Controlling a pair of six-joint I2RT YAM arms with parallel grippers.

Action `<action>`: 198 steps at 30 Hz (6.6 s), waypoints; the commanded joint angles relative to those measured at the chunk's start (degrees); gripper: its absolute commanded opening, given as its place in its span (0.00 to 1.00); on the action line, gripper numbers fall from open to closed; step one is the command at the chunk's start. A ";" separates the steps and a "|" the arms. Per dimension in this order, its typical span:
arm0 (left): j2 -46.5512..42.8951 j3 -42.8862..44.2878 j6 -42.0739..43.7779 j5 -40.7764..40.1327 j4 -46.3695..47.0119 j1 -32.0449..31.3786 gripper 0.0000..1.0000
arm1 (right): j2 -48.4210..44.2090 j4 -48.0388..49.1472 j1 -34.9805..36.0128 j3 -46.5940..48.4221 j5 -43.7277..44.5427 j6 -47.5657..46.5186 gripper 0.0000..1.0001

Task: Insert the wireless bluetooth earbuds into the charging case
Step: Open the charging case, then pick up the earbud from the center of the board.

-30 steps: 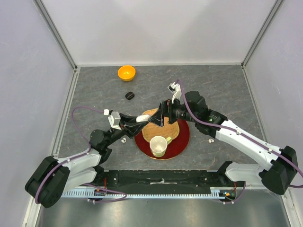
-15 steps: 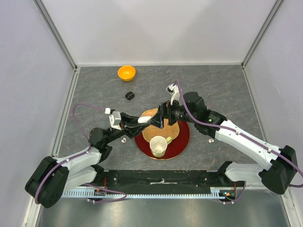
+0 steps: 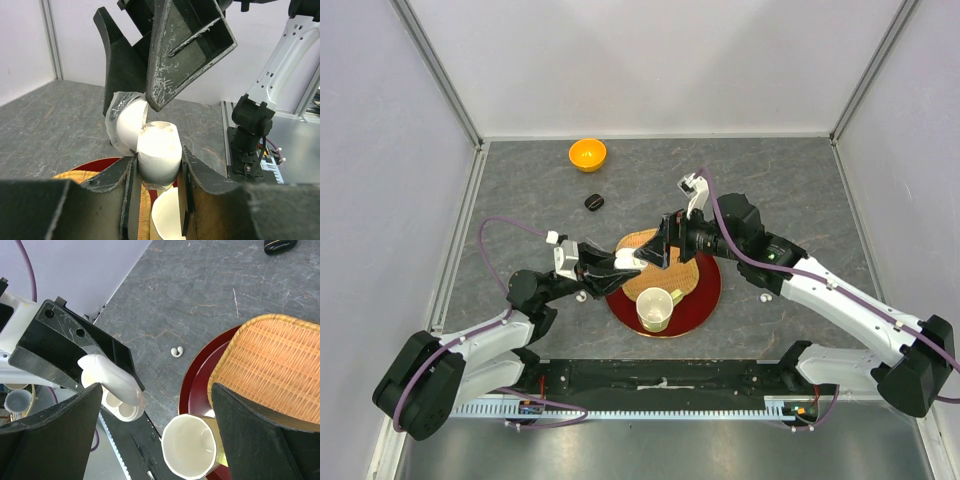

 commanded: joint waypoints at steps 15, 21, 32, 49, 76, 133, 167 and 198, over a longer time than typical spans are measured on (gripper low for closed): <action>-2.22 -2.39 2.62 -5.06 19.89 -0.25 0.02 | -8.66 4.26 -4.30 1.13 8.26 2.39 0.96; -6.35 -3.62 4.55 -6.65 17.70 -0.25 0.02 | -11.83 -4.45 -18.09 -2.21 11.20 4.76 0.84; -20.67 -1.95 10.44 -8.40 -2.49 -0.25 0.02 | -5.07 -1.48 -22.95 -6.08 -1.19 4.41 0.73; -26.30 0.33 14.57 -7.88 -12.71 -0.25 0.02 | -7.87 -13.85 -45.00 -22.76 10.50 11.36 0.65; -26.83 -0.46 14.23 -7.61 -13.68 -0.16 0.02 | -8.13 -10.78 -56.97 -35.34 3.90 12.50 0.60; -22.79 -0.81 12.03 -7.79 -11.22 -0.25 0.02 | -17.72 -19.57 -56.09 -32.80 -0.07 3.89 0.63; -21.65 -0.02 12.12 -7.18 -11.93 -0.25 0.02 | -12.18 -17.37 -54.86 -34.12 3.54 4.41 0.42; -22.79 -1.25 12.03 -7.79 -11.31 -0.25 0.02 | -9.90 -17.64 -50.82 -33.59 6.53 6.17 0.38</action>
